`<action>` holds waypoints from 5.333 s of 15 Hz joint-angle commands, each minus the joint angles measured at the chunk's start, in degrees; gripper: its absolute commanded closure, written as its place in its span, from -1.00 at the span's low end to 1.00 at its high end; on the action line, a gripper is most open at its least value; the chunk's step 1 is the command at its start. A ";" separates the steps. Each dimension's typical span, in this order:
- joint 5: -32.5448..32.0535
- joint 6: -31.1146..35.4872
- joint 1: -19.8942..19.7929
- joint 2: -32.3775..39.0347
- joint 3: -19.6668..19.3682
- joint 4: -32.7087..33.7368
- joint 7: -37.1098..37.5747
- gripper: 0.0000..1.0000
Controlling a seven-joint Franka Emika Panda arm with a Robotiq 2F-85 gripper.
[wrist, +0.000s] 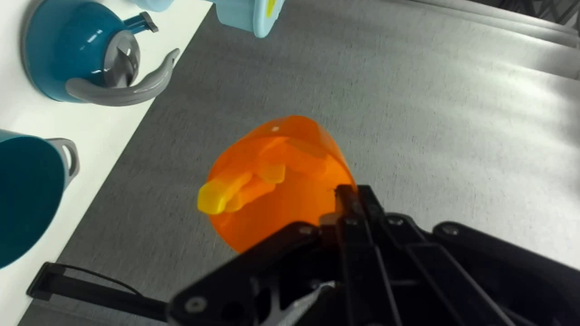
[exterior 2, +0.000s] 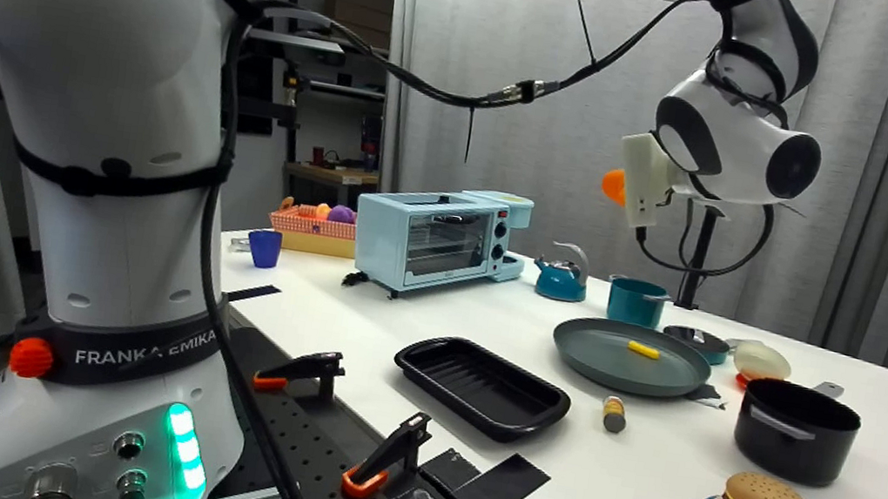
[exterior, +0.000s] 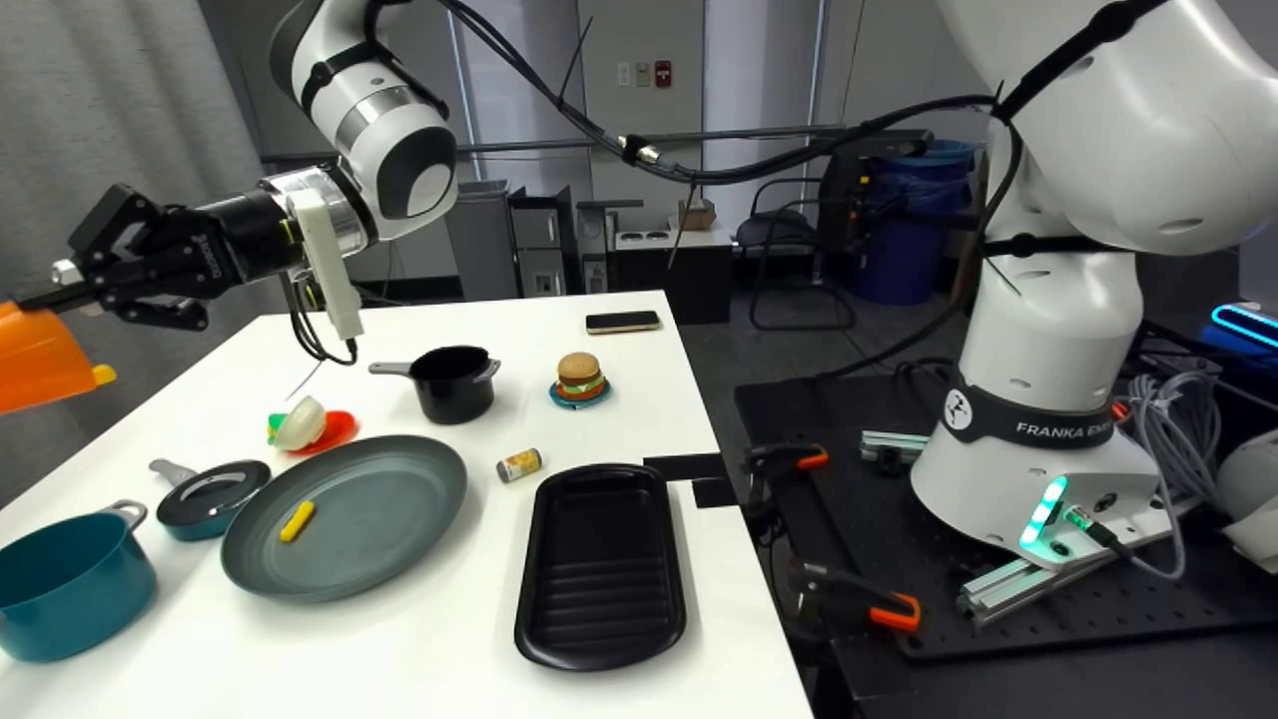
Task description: Pour the contents of the orange cup onto the plate
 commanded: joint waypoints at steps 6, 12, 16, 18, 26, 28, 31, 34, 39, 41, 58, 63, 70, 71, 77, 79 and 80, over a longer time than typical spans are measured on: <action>9.88 -6.05 1.81 -0.43 -2.78 -1.40 -6.13 0.98; 10.51 -6.41 2.74 -0.35 -3.89 -1.77 -7.82 0.98; 10.38 -6.47 3.03 -0.34 -4.23 -1.81 -8.28 0.98; 10.18 -6.62 3.10 -0.34 -4.35 -1.83 -8.51 0.98; 4.69 -7.05 3.49 -1.22 -7.96 -7.24 -9.37 0.98; 0.97 -5.56 4.11 -1.34 -9.21 -7.85 -9.15 0.98; -5.84 -4.24 4.78 -1.41 -10.71 -8.15 -8.75 0.98; -14.76 -1.03 5.76 -1.55 -12.13 -8.09 -7.78 0.98; -31.14 4.32 6.21 -2.00 -12.52 -7.94 -4.98 0.98; -38.24 5.99 6.08 -2.15 -12.27 -7.75 -3.94 0.98; -75.05 15.34 3.57 -3.79 -6.93 -8.09 5.87 0.98; -88.14 15.62 3.82 -4.07 -7.11 -7.81 12.19 0.98; -93.63 16.67 2.95 -4.54 -5.66 -8.03 14.77 0.98; -93.53 16.95 2.83 -4.59 -5.43 -8.08 15.00 0.98; -92.13 22.97 2.17 -4.57 -4.24 -9.07 16.11 0.98; -91.94 25.26 1.77 -4.56 -3.62 -9.48 16.77 0.98; -91.85 26.67 1.51 -4.52 -3.26 -9.68 16.72 0.98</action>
